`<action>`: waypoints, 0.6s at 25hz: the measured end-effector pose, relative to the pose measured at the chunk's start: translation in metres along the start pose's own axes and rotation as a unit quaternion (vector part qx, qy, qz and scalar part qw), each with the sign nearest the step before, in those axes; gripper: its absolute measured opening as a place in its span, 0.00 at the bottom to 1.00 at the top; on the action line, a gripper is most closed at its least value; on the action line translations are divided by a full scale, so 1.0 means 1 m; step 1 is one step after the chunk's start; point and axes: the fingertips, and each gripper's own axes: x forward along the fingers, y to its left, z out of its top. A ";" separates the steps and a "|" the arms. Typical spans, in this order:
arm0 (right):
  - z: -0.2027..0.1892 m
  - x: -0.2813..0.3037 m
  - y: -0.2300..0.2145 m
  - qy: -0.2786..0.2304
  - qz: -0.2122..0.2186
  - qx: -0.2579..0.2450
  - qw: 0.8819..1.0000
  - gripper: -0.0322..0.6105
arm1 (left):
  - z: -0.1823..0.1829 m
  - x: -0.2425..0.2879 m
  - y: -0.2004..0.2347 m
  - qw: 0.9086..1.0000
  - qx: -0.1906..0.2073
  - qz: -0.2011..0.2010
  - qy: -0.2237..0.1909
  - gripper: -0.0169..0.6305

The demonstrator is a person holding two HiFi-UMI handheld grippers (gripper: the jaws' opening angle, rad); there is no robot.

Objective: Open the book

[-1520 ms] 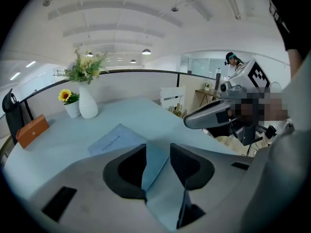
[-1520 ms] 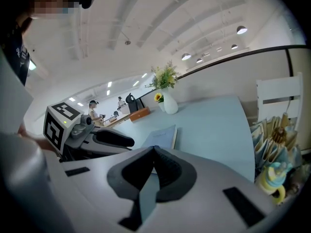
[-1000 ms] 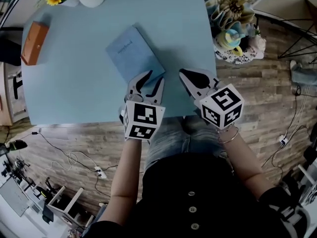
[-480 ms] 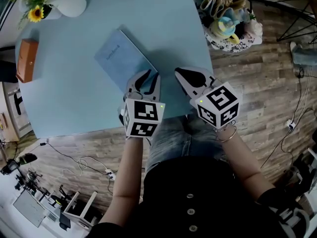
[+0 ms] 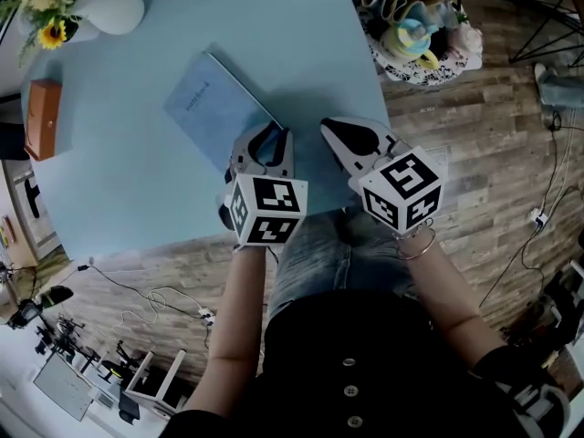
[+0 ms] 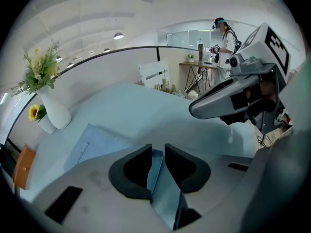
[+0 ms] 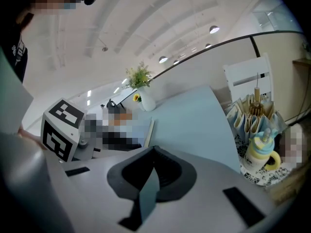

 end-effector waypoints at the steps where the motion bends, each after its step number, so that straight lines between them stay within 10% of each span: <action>1: 0.000 -0.001 -0.001 0.000 -0.001 0.001 1.000 0.05 | 0.000 0.001 0.000 1.000 0.000 0.002 0.001 0.16; 15: 0.003 0.001 -0.001 0.001 0.007 -0.003 1.000 0.05 | -0.005 0.012 0.002 1.000 0.008 0.023 0.020 0.16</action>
